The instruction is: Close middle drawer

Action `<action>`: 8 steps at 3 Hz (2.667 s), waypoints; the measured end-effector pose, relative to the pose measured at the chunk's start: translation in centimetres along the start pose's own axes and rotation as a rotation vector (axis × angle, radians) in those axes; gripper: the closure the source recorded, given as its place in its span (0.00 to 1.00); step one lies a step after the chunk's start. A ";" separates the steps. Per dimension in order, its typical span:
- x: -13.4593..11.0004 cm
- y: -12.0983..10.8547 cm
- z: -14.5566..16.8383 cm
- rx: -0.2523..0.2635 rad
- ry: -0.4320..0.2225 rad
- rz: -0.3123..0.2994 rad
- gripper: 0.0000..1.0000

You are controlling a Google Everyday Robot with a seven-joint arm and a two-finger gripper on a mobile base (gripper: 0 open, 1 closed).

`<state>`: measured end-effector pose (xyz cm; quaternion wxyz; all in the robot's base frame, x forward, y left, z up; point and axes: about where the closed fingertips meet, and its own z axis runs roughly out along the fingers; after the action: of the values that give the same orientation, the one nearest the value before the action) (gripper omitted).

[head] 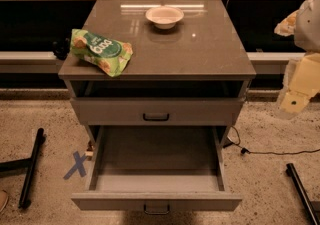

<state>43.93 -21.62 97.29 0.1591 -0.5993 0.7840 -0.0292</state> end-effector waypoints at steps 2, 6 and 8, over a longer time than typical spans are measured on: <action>-0.8 3.9 7.0 -0.293 -0.142 0.201 0.00; -3.1 8.4 9.7 -0.410 -0.274 0.309 0.00; -1.2 13.0 22.4 -0.491 -0.236 0.357 0.00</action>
Offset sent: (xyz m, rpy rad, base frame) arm -0.0299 0.0481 -0.0895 0.4070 0.4380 -0.1476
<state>38.44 -13.61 73.23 0.1024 -0.4719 0.8366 0.2587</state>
